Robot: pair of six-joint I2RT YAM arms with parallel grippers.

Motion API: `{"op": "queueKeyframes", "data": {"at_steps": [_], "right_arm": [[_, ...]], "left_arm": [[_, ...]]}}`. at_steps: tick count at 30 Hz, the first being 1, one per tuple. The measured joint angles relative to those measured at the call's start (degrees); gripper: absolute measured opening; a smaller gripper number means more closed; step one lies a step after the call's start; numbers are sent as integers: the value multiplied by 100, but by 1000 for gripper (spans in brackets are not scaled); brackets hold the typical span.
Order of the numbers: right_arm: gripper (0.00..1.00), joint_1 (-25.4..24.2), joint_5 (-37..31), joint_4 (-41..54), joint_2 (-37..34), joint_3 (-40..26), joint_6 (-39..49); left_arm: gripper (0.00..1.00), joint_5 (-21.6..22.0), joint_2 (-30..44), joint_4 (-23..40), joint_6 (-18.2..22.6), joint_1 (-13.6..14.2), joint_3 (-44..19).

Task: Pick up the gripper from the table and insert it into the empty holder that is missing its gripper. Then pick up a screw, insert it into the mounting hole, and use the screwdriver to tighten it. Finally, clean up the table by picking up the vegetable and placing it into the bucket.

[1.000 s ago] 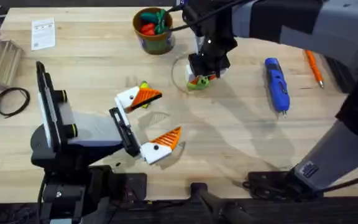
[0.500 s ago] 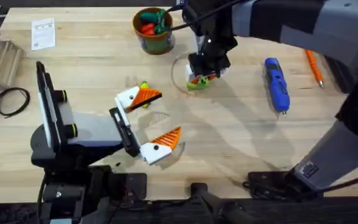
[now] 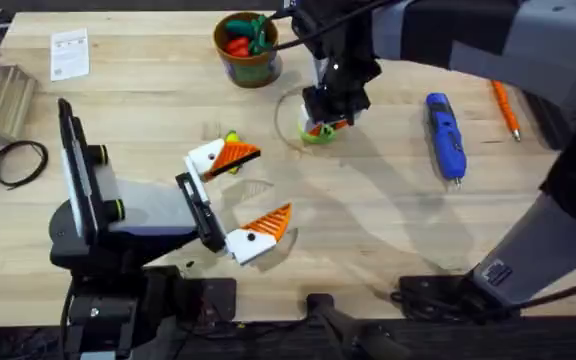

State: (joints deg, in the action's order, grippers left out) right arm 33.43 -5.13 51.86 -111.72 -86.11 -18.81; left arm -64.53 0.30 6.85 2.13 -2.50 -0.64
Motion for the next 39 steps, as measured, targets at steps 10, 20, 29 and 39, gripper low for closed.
{"op": "queueKeyframes", "data": {"at_steps": [10,20,29,39], "right_arm": [[192,2,-2,4,0,0,17],[7,59,-4,28,0,0,86],[7,59,-4,28,0,0,107],[7,59,-4,153,0,-67,116]], "left_arm": [[985,0,2,0,0,0,0],[986,0,-1,0,2,0,0],[986,0,1,0,1,0,0],[985,0,2,0,1,0,0]]}}
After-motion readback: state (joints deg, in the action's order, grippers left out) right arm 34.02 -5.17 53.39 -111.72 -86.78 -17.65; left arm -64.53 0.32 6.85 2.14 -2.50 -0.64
